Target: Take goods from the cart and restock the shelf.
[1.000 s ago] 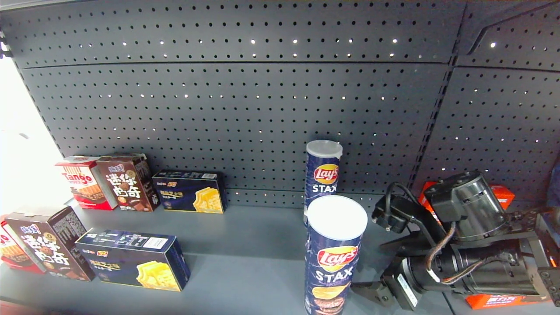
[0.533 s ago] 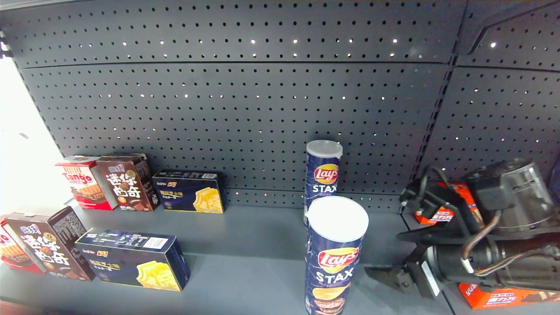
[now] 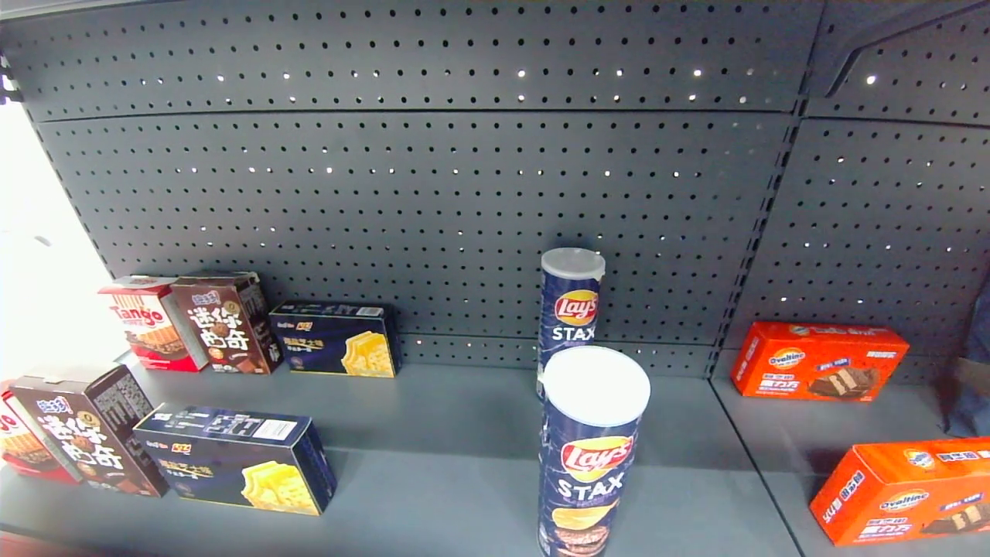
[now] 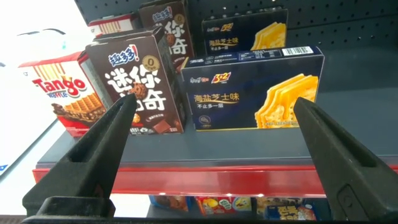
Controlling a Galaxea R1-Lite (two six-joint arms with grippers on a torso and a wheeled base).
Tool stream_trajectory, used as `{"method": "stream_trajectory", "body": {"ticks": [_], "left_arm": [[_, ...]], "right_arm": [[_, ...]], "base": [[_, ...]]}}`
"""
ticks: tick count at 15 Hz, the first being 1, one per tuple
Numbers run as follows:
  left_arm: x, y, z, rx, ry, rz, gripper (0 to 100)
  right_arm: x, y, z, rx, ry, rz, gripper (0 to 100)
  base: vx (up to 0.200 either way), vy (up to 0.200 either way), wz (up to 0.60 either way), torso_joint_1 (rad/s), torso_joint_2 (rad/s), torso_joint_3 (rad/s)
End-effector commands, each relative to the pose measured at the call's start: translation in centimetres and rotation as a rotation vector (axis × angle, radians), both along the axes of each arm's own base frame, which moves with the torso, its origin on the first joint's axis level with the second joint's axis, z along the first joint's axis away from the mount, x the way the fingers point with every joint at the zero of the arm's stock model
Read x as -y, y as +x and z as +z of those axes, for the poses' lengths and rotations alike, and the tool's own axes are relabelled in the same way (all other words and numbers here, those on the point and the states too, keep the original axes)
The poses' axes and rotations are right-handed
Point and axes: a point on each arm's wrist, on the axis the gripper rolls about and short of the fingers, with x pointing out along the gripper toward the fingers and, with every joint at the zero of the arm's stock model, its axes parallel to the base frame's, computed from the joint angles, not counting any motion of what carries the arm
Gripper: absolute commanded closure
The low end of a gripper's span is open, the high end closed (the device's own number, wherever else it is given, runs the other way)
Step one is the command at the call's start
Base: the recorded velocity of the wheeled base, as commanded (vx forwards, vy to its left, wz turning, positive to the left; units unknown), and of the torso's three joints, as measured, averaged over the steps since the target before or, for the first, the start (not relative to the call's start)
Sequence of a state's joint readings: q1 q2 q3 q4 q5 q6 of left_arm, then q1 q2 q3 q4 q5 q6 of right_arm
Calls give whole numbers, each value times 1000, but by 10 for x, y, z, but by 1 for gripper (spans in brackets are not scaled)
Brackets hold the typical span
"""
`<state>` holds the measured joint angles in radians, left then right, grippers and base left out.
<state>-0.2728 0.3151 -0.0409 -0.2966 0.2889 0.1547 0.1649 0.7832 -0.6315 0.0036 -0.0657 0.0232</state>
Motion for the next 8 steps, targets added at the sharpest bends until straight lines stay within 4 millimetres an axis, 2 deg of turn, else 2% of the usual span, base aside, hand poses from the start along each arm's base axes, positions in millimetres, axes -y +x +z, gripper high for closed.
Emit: {"method": "stream_trajectory", "body": {"ticks": [1, 2, 4, 6, 7, 8], "left_arm": [[0, 0, 0, 4, -1, -5, 0], [0, 0, 0, 4, -1, -12, 0], [0, -1, 0, 4, 1, -21, 0], [0, -1, 1, 8, 0, -19, 0], [0, -2, 0, 20, -3, -15, 0], [-1, -4, -1, 35, -8, -15, 0]], "right_arm": [[11, -82, -63, 183, 4, -332, 0], [8, -90, -79, 206, -4, -386, 0], [4, -103, -112, 211, -50, -361, 0], [6, -97, -130, 164, -79, -383, 0], [11, -90, -150, 163, -89, -507, 0], [12, -88, -158, 131, -82, -525, 0]], "base": [[0, 0, 0, 0, 0, 0], [0, 0, 0, 0, 0, 0], [0, 0, 0, 0, 0, 0], [0, 0, 0, 0, 0, 0], [0, 0, 0, 0, 0, 0], [0, 0, 0, 0, 0, 0]]}}
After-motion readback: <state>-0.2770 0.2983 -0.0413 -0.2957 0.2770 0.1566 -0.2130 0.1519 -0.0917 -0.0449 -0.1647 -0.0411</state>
